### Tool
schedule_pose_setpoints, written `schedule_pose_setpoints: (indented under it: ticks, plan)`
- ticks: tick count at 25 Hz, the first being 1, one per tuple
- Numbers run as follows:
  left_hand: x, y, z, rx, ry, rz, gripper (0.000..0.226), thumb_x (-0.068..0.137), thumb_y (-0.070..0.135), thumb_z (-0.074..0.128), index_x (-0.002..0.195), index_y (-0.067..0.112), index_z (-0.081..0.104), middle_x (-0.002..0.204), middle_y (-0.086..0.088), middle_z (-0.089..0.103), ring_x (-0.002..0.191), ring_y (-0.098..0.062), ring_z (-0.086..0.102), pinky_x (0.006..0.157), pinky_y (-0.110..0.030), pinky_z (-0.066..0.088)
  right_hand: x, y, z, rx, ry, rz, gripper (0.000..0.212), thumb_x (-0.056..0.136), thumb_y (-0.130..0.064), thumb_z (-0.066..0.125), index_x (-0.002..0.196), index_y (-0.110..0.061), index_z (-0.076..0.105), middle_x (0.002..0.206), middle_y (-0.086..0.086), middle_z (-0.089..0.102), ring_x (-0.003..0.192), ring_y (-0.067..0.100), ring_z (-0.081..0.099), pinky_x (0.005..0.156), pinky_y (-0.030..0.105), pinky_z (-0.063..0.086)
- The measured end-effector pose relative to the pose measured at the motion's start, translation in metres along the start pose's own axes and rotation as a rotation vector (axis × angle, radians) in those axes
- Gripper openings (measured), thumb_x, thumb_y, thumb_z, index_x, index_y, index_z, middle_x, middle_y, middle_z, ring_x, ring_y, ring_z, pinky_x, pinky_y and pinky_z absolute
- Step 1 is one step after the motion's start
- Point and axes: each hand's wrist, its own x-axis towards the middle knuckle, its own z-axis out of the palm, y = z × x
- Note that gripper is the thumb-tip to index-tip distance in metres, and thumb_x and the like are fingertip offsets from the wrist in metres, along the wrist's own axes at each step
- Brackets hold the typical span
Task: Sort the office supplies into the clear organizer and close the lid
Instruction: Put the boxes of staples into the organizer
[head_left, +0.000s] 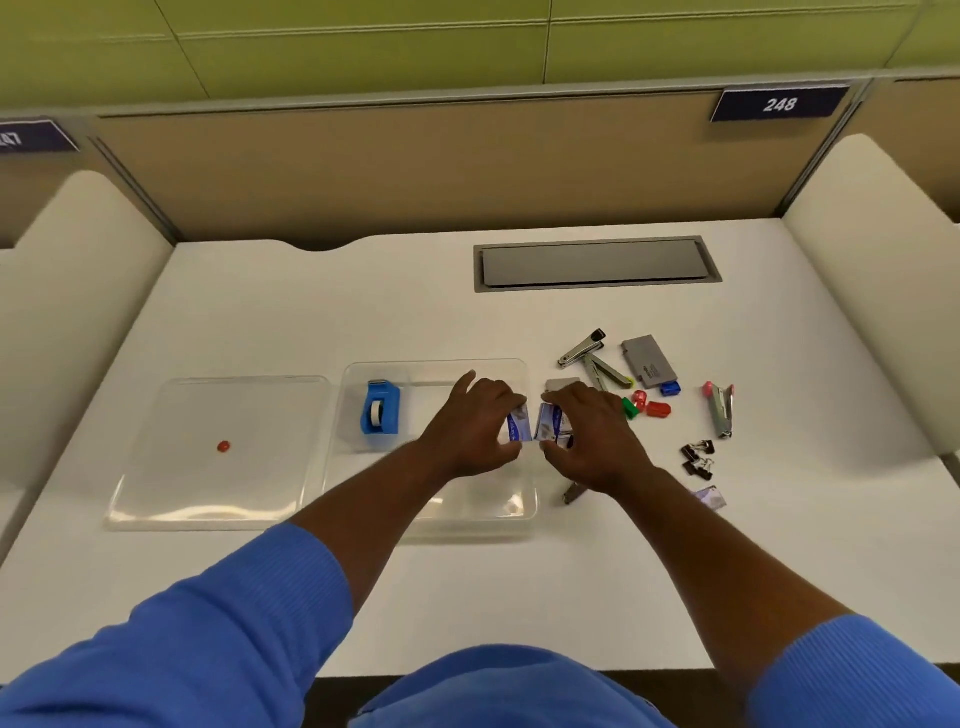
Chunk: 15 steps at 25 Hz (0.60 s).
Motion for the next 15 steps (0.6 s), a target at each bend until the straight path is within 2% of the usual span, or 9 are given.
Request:
schedule_pose_setpoints:
  ticks: [4,10,15]
  plan:
    - [-0.027,-0.036,-0.008,0.001,0.023,-0.042,0.054,0.08,0.045,0.067,0.127,0.021,0.058,0.118,0.004,0.061,0.116,-0.015,0.052,0.12,-0.044,0.018,0.018,-0.034,0.017,0.002,0.012,-0.056,0.058,0.076,-0.043,0.067,0.129,-0.022,0.056,0.112,-0.004,0.056,0.107,0.016,0.053,0.098,0.036,0.035]
    - [-0.042,-0.077,-0.016,0.078,-0.007,-0.169,0.058,0.084,0.048,0.066,0.134,0.022,0.053,0.13,0.002,0.058,0.124,-0.016,0.049,0.122,-0.046,0.01,0.05,-0.07,0.036,-0.029,-0.003,-0.087,0.055,0.079,-0.038,0.065,0.13,-0.019,0.058,0.117,-0.001,0.059,0.11,0.021,0.055,0.103,0.044,0.036]
    - [-0.043,-0.114,-0.02,0.119,-0.026,-0.198,0.061,0.084,0.05,0.066,0.136,0.021,0.053,0.133,-0.001,0.058,0.127,-0.019,0.048,0.121,-0.051,0.011,0.08,-0.089,0.055,-0.067,-0.078,-0.064,0.057,0.086,-0.043,0.067,0.136,-0.02,0.055,0.128,0.0,0.06,0.122,0.021,0.051,0.109,0.042,0.029]
